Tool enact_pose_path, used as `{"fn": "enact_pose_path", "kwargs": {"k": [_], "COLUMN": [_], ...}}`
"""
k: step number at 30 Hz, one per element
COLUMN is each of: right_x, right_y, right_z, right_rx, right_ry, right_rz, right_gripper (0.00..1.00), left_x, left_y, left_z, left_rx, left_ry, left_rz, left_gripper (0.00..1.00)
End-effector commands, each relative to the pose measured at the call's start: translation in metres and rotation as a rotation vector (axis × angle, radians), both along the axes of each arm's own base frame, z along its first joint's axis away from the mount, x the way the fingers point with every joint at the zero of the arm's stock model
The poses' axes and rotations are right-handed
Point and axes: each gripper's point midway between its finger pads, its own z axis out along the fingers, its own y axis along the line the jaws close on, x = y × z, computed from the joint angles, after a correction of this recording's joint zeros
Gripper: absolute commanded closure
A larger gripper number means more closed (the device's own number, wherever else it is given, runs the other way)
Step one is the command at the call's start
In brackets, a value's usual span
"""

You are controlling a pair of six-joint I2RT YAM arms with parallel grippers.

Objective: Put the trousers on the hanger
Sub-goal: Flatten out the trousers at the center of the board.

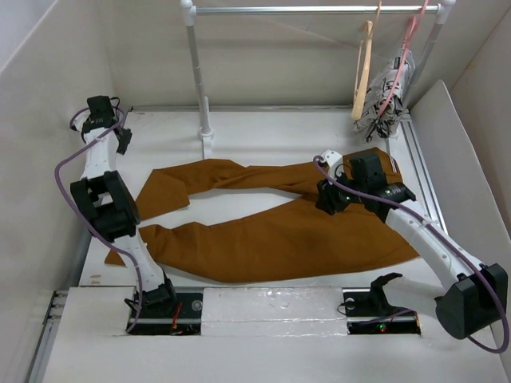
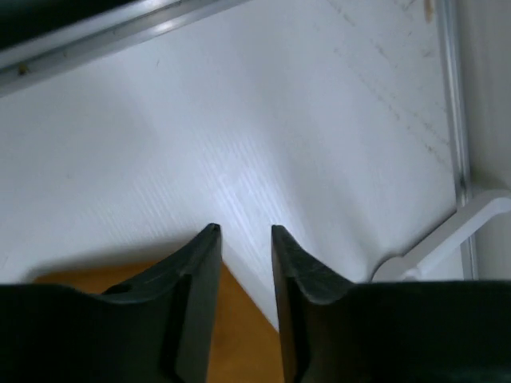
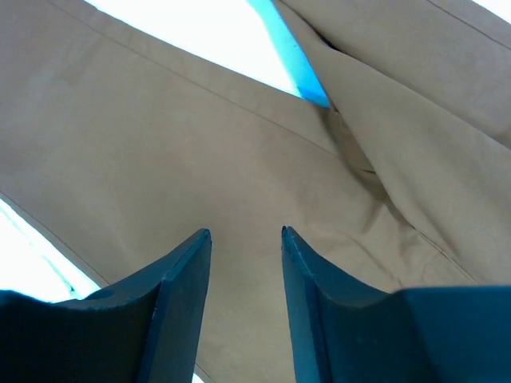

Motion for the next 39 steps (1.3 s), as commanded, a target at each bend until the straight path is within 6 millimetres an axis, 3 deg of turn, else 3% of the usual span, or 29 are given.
{"fn": "enact_pose_path", "kwargs": {"k": [1, 2, 3, 4, 5, 6, 7, 8, 9, 10, 11, 13, 15, 16, 18, 19, 21, 25, 29, 34, 38, 39], "right_x": [0.007, 0.005, 0.001, 0.003, 0.001, 0.002, 0.0, -0.001, 0.0, 0.0, -0.001, -0.002, -0.003, -0.003, -0.005, -0.009, -0.011, -0.015, -0.017, -0.014, -0.014, -0.014], "right_y": [0.006, 0.006, 0.009, 0.011, 0.014, 0.016, 0.018, 0.02, 0.021, 0.021, 0.025, 0.029, 0.031, 0.031, 0.031, 0.033, 0.033, 0.03, 0.028, 0.025, 0.027, 0.028], "right_z": [0.017, 0.016, 0.011, 0.011, 0.01, 0.007, 0.004, 0.002, -0.004, -0.006, -0.007, -0.009, -0.009, -0.009, -0.012, -0.014, -0.016, -0.016, -0.011, -0.002, 0.002, 0.003], "right_rx": [0.01, 0.021, 0.026, 0.038, 0.044, 0.045, 0.039, 0.031, 0.023, 0.018, 0.017, 0.022, 0.03, 0.033, 0.033, 0.034, 0.036, 0.038, 0.039, 0.044, 0.057, 0.06], "right_ry": [-0.078, -0.071, -0.056, -0.067, -0.065, -0.059, -0.053, -0.053, -0.037, -0.028, -0.027, -0.025, -0.023, -0.026, -0.019, -0.012, -0.005, -0.009, -0.024, -0.045, -0.049, -0.052], "right_rz": [0.003, -0.01, -0.001, 0.0, 0.008, 0.015, 0.027, 0.042, 0.048, 0.051, 0.065, 0.084, 0.093, 0.094, 0.098, 0.11, 0.109, 0.101, 0.096, 0.083, 0.088, 0.09], "right_gripper": [0.56, 0.7, 0.79, 0.86, 0.96, 0.98, 0.98, 0.97, 0.93, 0.87, 0.76, 0.66, 0.56, 0.54, 0.51, 0.51, 0.51, 0.51, 0.51, 0.51, 0.51, 0.51], "left_x": [-0.006, -0.011, -0.023, -0.042, -0.056, -0.068, -0.093, -0.105, -0.113, -0.129, -0.136, -0.142, -0.142, -0.133, -0.131, -0.123, -0.127, -0.132, -0.142, -0.156, -0.154, -0.148], "left_y": [-0.018, -0.034, -0.044, -0.052, -0.058, -0.065, -0.073, -0.078, -0.076, -0.083, -0.081, -0.086, -0.108, -0.128, -0.15, -0.173, -0.193, -0.191, -0.173, -0.157, -0.165, -0.176], "left_z": [0.084, 0.08, 0.09, 0.053, 0.037, 0.044, 0.002, -0.011, -0.011, -0.037, -0.048, -0.07, -0.091, -0.085, -0.086, -0.072, -0.075, -0.086, -0.101, -0.112, -0.125, -0.123], "left_rx": [0.08, 0.106, 0.155, 0.134, 0.11, 0.111, 0.068, 0.054, 0.05, 0.01, 0.002, -0.025, -0.042, 0.005, 0.116, 0.204, 0.227, 0.272, 0.341, 0.397, 0.362, 0.341], "left_ry": [-0.198, -0.178, -0.185, -0.099, -0.07, -0.114, -0.035, -0.021, -0.044, 0.009, 0.03, 0.076, 0.153, 0.176, 0.239, 0.241, 0.264, 0.326, 0.441, 0.514, 0.532, 0.487], "left_rz": [-0.128, -0.172, -0.215, -0.228, -0.244, -0.26, -0.264, -0.263, -0.255, -0.254, -0.246, -0.266, -0.396, -0.467, -0.575, -0.634, -0.689, -0.689, -0.66, -0.629, -0.673, -0.706], "left_gripper": [0.7, 0.51, 0.42, 0.36, 0.29, 0.29, 0.29, 0.25, 0.24, 0.24, 0.24, 0.24, 0.32, 0.34, 0.36, 0.36, 0.35, 0.39, 0.59, 0.55, 0.49, 0.49]}}
